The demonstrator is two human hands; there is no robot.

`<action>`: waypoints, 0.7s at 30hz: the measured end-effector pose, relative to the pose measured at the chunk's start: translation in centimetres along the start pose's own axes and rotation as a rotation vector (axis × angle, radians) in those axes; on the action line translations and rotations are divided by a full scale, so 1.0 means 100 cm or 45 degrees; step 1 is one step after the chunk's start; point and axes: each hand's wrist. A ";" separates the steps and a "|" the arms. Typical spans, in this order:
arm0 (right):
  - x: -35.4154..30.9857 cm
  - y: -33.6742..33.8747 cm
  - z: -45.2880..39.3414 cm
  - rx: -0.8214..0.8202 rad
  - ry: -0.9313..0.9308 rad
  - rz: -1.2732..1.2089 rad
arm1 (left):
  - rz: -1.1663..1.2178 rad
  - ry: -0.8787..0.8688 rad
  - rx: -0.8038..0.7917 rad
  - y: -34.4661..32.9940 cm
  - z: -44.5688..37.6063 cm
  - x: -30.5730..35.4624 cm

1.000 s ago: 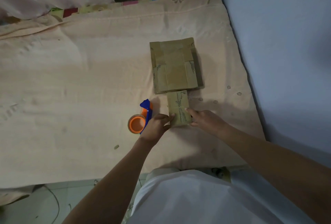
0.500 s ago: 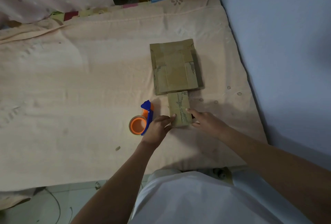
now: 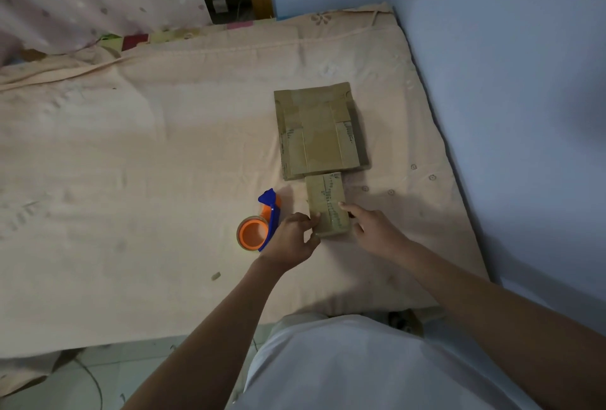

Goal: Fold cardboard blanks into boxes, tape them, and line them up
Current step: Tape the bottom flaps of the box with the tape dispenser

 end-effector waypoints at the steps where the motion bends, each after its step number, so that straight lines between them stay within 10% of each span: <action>1: -0.002 0.000 0.000 0.026 -0.015 -0.024 | -0.003 0.000 0.023 0.000 -0.001 0.003; 10: -0.029 -0.002 -0.016 -0.035 -0.064 0.305 | 0.012 0.217 0.093 -0.003 -0.014 0.020; 21: -0.025 0.005 -0.013 -0.264 0.003 0.401 | -0.239 -0.052 0.043 -0.007 -0.007 0.013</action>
Point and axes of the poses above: each hand's wrist, its own z-axis away from the middle knuckle, its own y-axis out of the back of the hand, x = y × z, and after that the axes turned 9 degrees about x, right-handed
